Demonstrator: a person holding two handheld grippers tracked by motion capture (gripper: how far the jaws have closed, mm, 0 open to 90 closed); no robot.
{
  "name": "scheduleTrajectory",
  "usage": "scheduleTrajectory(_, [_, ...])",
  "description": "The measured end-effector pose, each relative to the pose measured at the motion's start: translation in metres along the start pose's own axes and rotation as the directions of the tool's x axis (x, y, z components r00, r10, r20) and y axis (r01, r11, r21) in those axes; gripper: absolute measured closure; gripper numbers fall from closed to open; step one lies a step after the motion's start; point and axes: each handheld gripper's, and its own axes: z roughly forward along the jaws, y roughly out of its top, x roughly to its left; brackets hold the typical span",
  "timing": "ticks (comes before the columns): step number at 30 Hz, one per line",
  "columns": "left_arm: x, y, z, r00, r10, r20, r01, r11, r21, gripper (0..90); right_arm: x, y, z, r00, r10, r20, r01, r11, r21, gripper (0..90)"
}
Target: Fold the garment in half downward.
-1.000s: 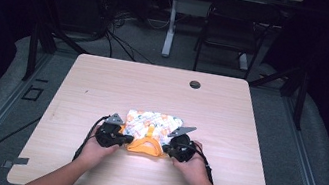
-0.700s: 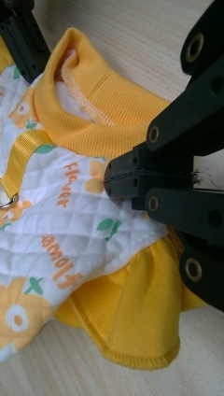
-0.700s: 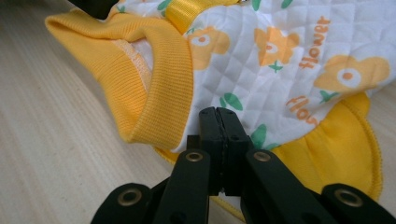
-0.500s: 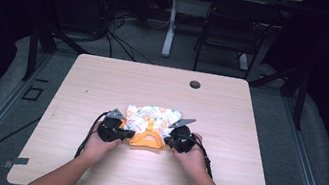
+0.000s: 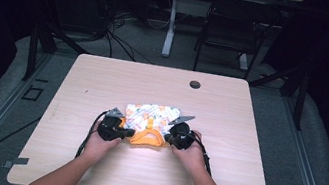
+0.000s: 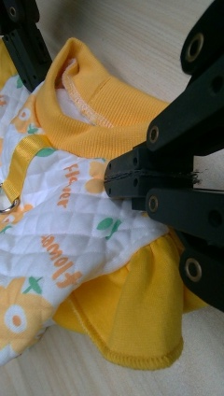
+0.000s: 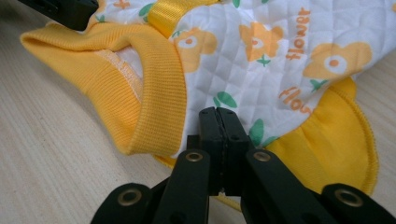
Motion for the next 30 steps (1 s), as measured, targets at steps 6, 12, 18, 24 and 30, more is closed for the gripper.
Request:
scheduleTrajectory(6, [-0.004, 0.003, -0.005, 0.9998, -0.018, -0.002, 0.018, 0.9997, -0.014, 89.6, 0.003, 0.001, -0.005, 1.0000, -0.005, 0.003, 0.004, 1.000, 0.002, 90.0])
scheduleTrajectory(12, [-0.009, 0.013, -0.027, 0.9992, 0.038, -0.011, -0.038, 0.9986, -0.035, 89.0, 0.012, 0.003, -0.027, 0.9991, -0.040, -0.013, 0.039, 0.998, -0.056, 90.0])
scheduleTrajectory(18, [-0.015, 0.011, -0.049, 0.9967, 0.076, -0.028, -0.078, 0.9960, -0.045, 87.5, 0.021, -0.001, -0.052, 0.9976, -0.065, -0.026, 0.062, 0.994, -0.094, 89.3])
scheduleTrajectory(24, [-0.020, -0.002, -0.066, 0.9962, 0.082, -0.028, -0.083, 0.9955, -0.046, 86.2, 0.028, -0.013, -0.074, 0.9967, -0.077, -0.028, 0.073, 0.990, -0.119, 87.9])
scheduleTrajectory(30, [-0.022, -0.020, -0.081, 0.9958, 0.087, -0.026, -0.089, 0.9951, -0.043, 85.5, 0.031, -0.030, -0.086, 0.9973, -0.061, -0.041, 0.055, 0.990, -0.127, 86.6])
